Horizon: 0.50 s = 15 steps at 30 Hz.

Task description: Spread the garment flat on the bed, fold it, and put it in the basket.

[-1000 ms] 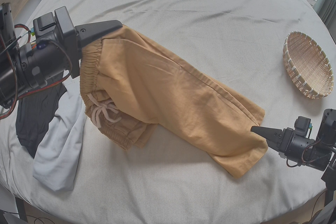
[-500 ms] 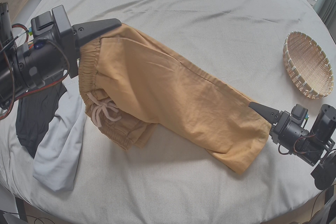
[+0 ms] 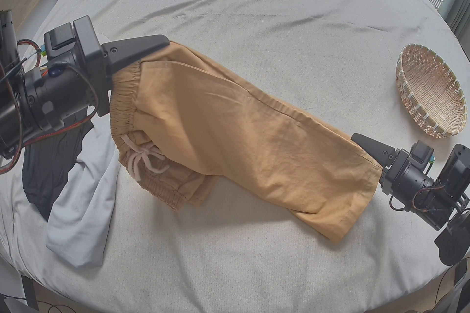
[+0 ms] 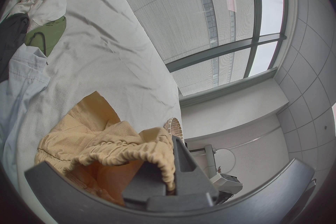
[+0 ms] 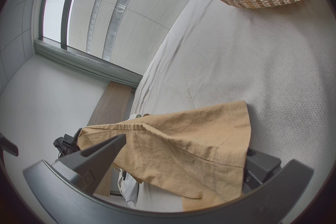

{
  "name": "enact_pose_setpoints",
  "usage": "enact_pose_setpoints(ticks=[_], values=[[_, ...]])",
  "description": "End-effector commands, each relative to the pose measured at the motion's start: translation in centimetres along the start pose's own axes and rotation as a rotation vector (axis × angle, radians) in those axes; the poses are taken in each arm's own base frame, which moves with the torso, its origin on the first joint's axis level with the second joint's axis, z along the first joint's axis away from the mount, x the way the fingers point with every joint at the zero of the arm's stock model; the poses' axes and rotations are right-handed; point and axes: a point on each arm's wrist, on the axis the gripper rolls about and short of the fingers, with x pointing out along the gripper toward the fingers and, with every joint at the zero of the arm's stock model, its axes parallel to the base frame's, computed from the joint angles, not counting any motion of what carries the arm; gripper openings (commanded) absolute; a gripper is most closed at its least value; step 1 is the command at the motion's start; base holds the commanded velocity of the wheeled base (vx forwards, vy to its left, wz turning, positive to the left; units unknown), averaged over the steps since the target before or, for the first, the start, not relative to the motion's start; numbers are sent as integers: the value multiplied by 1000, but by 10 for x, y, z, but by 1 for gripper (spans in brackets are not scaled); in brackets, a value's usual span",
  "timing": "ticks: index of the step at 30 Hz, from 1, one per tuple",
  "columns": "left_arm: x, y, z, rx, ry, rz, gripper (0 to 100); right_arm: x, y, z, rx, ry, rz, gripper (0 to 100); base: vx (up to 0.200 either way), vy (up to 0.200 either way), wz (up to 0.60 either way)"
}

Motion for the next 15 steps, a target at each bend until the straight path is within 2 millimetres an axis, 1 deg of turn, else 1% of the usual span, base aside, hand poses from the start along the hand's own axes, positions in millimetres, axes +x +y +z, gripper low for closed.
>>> enact_pose_setpoints(ticks=[1,2,3,15], values=[[1,1,0,-2,3,3,0,-2,3,1,-3,-6,10,100,0,0,0],[2,1,0,-1,2,2,0,-2,3,1,-3,-4,10,100,0,0,0],[2,1,0,-1,2,2,0,-2,3,1,-3,-4,10,0,0,0,0],[10,8,0,-3,-1,10,0,-6,6,-5,-12,24,23,0,0,0,0]])
